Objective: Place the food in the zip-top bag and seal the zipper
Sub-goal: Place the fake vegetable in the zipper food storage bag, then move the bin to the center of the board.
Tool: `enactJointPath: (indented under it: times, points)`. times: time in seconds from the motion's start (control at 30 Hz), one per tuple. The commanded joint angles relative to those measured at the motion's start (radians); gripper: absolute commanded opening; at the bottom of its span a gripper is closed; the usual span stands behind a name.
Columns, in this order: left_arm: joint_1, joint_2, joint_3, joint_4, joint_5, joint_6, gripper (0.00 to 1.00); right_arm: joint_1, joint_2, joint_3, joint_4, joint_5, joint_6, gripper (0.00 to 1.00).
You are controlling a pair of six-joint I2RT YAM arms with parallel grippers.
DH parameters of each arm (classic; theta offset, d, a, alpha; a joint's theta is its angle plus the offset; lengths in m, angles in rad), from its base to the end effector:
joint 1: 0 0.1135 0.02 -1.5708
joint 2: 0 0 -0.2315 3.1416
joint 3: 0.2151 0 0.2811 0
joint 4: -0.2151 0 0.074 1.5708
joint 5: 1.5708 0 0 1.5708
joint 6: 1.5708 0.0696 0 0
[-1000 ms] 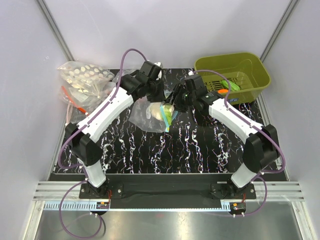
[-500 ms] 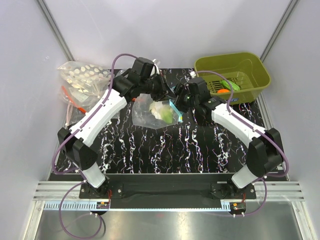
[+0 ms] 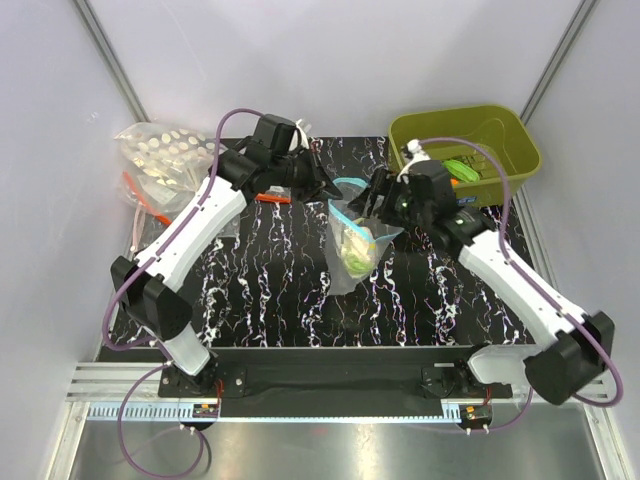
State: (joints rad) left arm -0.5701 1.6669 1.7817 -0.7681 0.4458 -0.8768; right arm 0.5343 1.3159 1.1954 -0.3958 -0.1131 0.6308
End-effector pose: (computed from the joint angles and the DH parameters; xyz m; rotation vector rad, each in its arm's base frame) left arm 0.3347 -0.2502 0.3518 -0.1033 2.4674 -1.2194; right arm 0.3110 0.1931 0.2934 0.0335 2.1912 0.8051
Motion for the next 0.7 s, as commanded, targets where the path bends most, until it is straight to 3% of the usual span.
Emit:
enactJointPath:
  times: [0.0,0.13,0.3,0.37,0.5,0.67]
  points:
    - [0.026,-0.01,-0.016,-0.01,-0.078,0.071,0.0,-0.034,-0.086,0.056,-0.017,0.027,-0.048,0.79]
    - [0.029,-0.006,-0.022,-0.025,-0.105,0.108,0.0,-0.068,-0.067,0.11,-0.084,0.064,-0.074,0.6]
    - [0.027,-0.003,0.004,-0.104,-0.177,0.202,0.0,-0.161,-0.032,0.206,-0.095,0.026,-0.075,0.61]
    - [0.027,-0.002,0.031,-0.134,-0.232,0.246,0.0,-0.247,0.046,0.271,-0.148,0.009,-0.089,0.56]
    - [0.027,-0.012,0.044,-0.174,-0.291,0.298,0.0,-0.361,0.212,0.465,-0.221,0.015,-0.123,0.55]
    - [0.027,-0.022,0.031,-0.201,-0.325,0.343,0.0,-0.418,0.472,0.601,-0.274,0.069,-0.115,0.5]
